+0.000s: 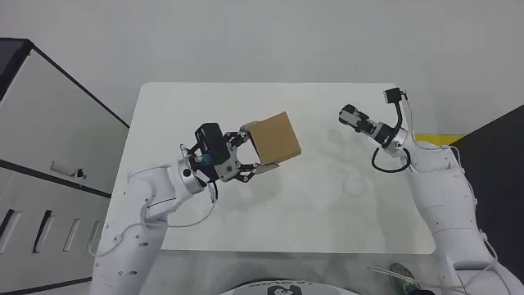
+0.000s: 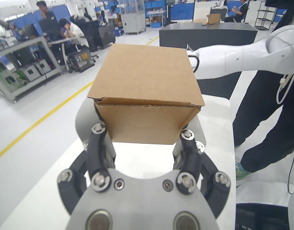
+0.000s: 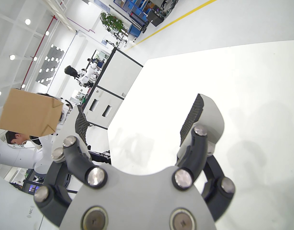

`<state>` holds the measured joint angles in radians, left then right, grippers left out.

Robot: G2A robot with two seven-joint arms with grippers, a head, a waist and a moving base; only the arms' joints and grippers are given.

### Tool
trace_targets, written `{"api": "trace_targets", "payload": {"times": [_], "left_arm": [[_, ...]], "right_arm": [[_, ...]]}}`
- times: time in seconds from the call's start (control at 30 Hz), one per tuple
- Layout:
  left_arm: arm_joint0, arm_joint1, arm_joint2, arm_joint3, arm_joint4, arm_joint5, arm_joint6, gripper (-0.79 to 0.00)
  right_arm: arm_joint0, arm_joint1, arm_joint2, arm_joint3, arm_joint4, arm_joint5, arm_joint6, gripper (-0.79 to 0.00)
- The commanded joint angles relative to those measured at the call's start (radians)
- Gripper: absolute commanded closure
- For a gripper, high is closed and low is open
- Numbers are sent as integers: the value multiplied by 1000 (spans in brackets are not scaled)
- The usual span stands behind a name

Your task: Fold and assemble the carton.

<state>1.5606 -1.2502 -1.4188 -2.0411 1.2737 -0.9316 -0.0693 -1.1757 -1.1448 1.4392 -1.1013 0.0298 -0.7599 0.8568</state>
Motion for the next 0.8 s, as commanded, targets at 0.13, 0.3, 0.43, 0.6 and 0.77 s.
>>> {"api": "trace_targets", "payload": {"times": [0.13, 0.3, 0.43, 0.6, 0.77], "left_arm": [[-83, 46, -14, -104, -220, -81, -138, 0], [-181, 112, -42, -168, -481, -81, -331, 0], [-232, 153, -96, -177, -710, -81, -442, 0], [-245, 163, -110, -194, -738, -81, -473, 0], [-245, 163, -110, -194, -738, -81, -473, 0]], "right_arm": [[0, 0, 0, 0, 0, 0, 0, -785], [0, 0, 0, 0, 0, 0, 0, -785], [0, 0, 0, 0, 0, 0, 0, -785], [0, 0, 0, 0, 0, 0, 0, -785], [0, 0, 0, 0, 0, 0, 0, -785]]}}
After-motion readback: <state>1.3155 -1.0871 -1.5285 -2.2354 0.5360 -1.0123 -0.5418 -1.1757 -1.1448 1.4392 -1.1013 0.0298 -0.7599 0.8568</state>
